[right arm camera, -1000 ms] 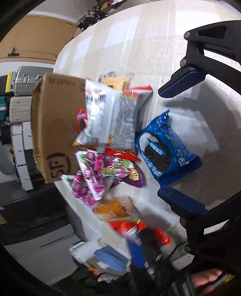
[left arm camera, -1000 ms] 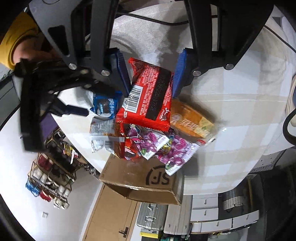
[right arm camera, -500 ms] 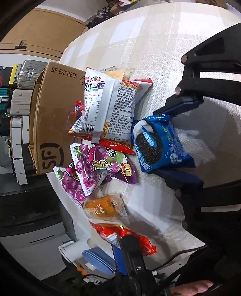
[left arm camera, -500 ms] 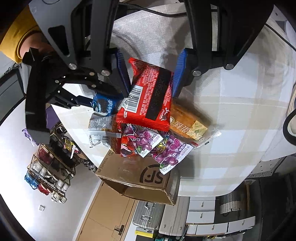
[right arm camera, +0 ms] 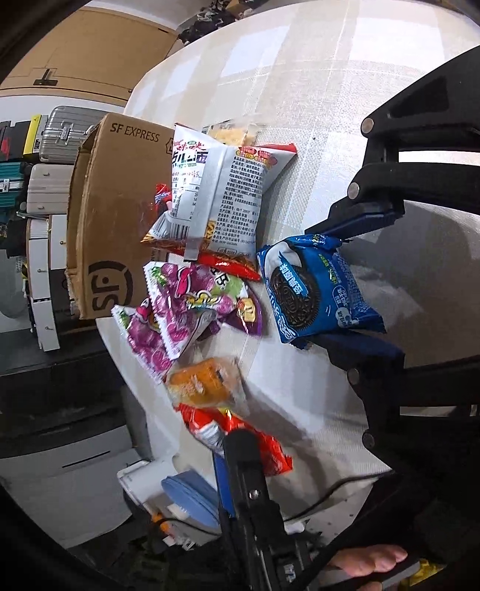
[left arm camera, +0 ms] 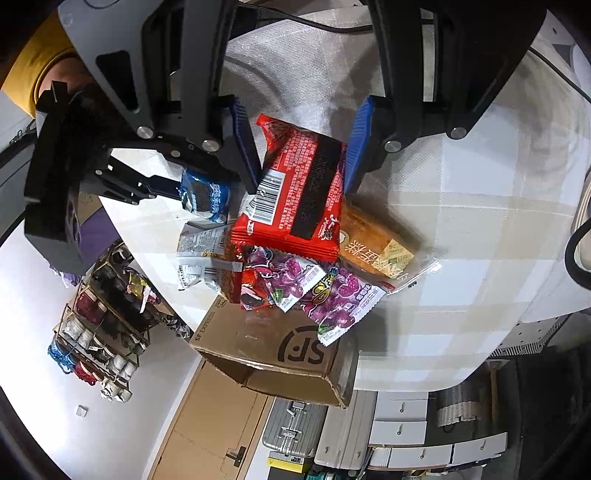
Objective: Organize snacks
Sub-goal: 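Grasp the blue Oreo packet with the right gripper while the left grasps the red wafer packet, then lift both packets and carry them over the SF box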
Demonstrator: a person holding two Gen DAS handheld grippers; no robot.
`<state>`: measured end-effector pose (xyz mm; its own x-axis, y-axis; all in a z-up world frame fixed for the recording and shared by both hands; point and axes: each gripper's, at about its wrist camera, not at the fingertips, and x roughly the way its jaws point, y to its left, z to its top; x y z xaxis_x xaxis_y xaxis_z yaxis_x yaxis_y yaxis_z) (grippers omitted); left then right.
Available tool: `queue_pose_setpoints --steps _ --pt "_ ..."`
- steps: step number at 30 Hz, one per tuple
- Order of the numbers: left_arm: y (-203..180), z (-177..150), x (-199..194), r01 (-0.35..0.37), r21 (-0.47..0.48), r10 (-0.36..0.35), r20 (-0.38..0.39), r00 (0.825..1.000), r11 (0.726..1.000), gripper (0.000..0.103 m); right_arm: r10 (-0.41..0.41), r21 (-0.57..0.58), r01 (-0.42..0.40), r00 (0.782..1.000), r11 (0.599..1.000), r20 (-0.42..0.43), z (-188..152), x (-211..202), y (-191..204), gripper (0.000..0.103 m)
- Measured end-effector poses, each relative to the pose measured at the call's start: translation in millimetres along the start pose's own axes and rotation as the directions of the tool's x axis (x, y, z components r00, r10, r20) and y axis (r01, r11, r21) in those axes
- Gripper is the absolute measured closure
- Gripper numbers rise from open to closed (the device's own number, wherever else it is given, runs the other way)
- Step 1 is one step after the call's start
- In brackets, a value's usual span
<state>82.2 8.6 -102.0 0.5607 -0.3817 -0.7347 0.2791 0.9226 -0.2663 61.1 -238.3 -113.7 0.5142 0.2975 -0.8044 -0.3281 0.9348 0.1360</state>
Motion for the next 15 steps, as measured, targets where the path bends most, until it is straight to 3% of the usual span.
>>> queue_pose_setpoints --steps 6,15 --pt "-5 -1 -11 0.011 0.0 -0.011 0.033 0.999 1.0 0.061 0.084 0.029 -0.086 0.995 0.996 0.057 -5 -26 4 0.056" --pt "-10 -1 -27 -0.005 -0.037 0.008 0.062 0.998 0.999 0.061 0.1 0.054 -0.108 0.987 0.993 0.128 -8 -50 4 0.056"
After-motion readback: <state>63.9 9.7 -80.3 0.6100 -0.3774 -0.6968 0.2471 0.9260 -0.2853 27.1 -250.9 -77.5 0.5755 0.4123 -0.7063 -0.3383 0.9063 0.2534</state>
